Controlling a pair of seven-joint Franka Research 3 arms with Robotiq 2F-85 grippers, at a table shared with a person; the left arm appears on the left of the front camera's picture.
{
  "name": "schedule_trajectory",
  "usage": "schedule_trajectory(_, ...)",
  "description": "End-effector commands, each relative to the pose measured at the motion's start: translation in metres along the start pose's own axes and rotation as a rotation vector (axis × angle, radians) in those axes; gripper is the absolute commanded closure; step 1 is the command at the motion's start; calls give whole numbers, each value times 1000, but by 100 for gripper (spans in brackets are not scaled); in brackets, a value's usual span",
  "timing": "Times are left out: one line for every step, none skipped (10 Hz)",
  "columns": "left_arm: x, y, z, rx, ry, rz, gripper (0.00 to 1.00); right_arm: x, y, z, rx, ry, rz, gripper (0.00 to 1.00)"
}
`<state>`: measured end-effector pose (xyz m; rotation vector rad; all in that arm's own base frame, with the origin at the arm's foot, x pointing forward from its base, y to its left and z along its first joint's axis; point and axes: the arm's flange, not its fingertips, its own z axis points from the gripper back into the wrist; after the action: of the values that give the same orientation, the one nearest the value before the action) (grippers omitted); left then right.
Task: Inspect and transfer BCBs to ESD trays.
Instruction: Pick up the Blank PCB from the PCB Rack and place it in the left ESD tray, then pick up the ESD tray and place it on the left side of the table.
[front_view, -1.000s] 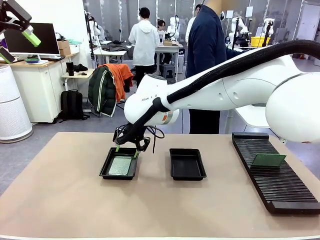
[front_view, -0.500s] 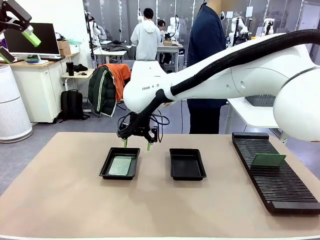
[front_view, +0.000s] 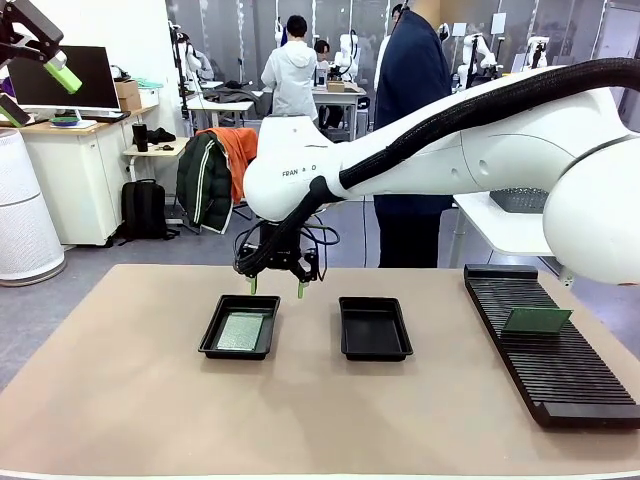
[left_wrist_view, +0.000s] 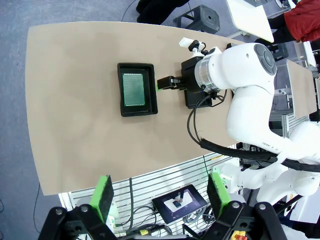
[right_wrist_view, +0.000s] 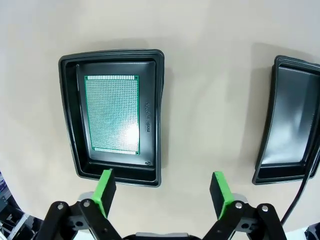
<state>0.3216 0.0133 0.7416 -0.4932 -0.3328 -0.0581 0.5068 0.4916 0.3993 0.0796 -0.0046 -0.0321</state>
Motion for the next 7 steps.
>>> schedule_trajectory(0, 1, -1, -9, -9, 4, 0, -2, -1, 0, 1, 0, -1, 0)
schedule_trajectory(0, 1, -1, -9, -9, 4, 0, -2, -1, 0, 1, 0, -1, 0)
schedule_trajectory(0, 1, -1, -9, -9, 4, 0, -2, -1, 0, 1, 0, -1, 0)
schedule_trajectory(0, 1, -1, -9, -9, 4, 0, -2, -1, 0, 1, 0, -1, 0)
schedule_trajectory(0, 1, -1, -9, -9, 4, 0, -2, -1, 0, 1, 0, -1, 0)
schedule_trajectory(0, 1, -1, -9, -9, 4, 0, -2, -1, 0, 1, 0, -1, 0)
schedule_trajectory(0, 1, -1, -9, -9, 4, 0, -2, -1, 0, 1, 0, -1, 0)
